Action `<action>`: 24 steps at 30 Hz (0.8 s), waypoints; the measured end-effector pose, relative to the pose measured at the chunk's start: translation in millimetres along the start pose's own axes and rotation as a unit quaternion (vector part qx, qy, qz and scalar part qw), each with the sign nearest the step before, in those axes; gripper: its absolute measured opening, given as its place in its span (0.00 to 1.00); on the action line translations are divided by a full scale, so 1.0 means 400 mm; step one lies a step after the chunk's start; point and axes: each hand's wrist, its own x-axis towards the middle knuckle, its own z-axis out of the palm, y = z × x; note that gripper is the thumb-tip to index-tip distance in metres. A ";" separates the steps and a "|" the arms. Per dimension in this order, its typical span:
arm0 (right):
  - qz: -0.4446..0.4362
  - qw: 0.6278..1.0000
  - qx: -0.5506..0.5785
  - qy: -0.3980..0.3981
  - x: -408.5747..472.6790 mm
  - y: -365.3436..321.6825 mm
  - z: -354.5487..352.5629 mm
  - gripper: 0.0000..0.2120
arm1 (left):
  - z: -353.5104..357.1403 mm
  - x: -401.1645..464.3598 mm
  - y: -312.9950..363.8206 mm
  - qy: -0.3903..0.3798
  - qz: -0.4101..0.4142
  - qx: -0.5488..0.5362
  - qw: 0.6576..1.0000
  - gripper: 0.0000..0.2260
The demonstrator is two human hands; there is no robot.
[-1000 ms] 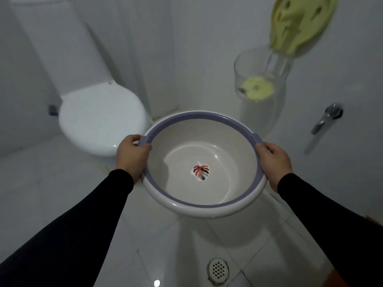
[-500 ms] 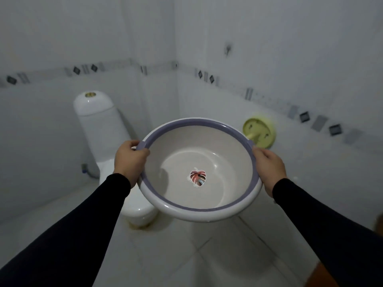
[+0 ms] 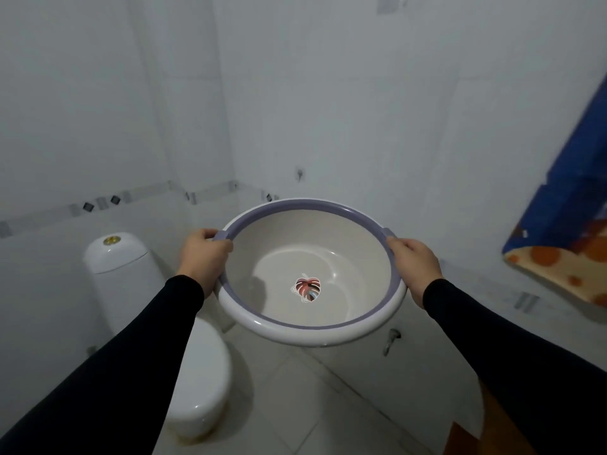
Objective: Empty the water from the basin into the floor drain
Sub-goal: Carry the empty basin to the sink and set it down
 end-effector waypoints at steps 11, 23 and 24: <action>0.033 0.993 -0.036 0.104 -0.106 0.013 -0.324 0.21 | 0.214 -0.115 0.111 -0.113 0.031 0.002 0.993 0.11; 0.041 0.981 -0.157 0.107 -0.210 0.158 -0.743 0.09 | 0.534 -0.391 0.130 -0.189 0.059 0.077 0.977 0.10; 0.046 0.980 -0.168 0.101 -0.221 0.178 -0.775 0.09 | 0.558 -0.417 0.124 -0.191 0.064 0.095 0.975 0.10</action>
